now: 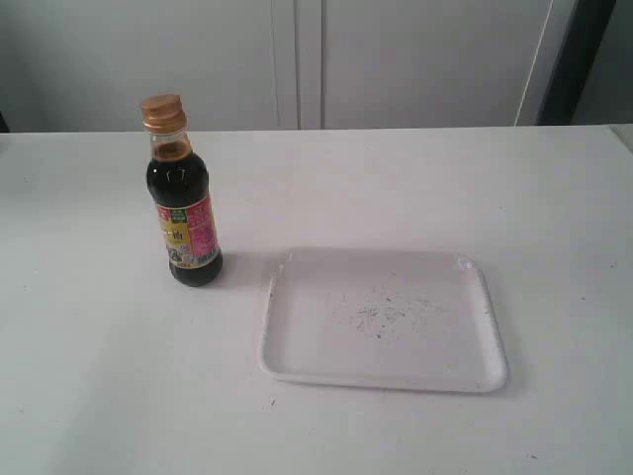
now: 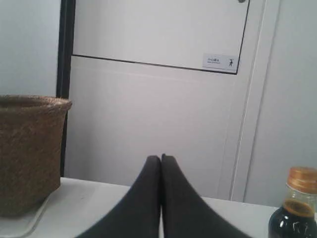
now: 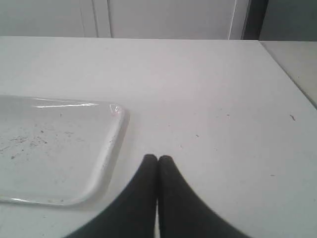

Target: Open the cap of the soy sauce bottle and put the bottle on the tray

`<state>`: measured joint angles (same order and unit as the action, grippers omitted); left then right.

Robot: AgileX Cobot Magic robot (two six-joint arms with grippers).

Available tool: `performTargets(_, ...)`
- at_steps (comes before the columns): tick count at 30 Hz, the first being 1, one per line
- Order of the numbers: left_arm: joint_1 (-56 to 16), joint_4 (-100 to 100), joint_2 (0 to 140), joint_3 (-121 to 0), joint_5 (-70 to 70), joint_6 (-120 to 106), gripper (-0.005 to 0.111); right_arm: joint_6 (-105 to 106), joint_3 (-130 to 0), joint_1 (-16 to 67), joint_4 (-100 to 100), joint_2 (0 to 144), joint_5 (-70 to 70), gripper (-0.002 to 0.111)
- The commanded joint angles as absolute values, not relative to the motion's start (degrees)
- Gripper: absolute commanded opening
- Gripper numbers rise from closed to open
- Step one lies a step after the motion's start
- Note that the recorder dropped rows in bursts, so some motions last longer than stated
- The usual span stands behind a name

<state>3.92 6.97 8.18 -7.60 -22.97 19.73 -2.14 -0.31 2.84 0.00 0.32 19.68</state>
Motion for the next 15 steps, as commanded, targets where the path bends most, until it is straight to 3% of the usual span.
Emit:
performTargets(1, 3.9, 21.7, 19.4, -13.3, -29.7, 30.4, 0.0, -2.3, 0.0, 2.9, -0.5, 0.0, 19.4, 0.0)
performTargets(12, 3.9, 52.3, 53.8, -29.8, -52.8, 52.7, 0.0, -2.3, 0.0, 2.9, -0.5, 0.0, 19.4, 0.0)
performTargets(13, 3.9, 53.5, 55.5, -30.7, -54.0, 52.7, 0.004, -2.3, 0.0, 2.9, -0.5, 0.0, 19.4, 0.0)
performTargets(15, 3.9, 56.5, 60.2, -33.1, -59.1, 54.2, 0.022, -2.3, 0.0, 2.9, -0.5, 0.0, 19.4, 0.0)
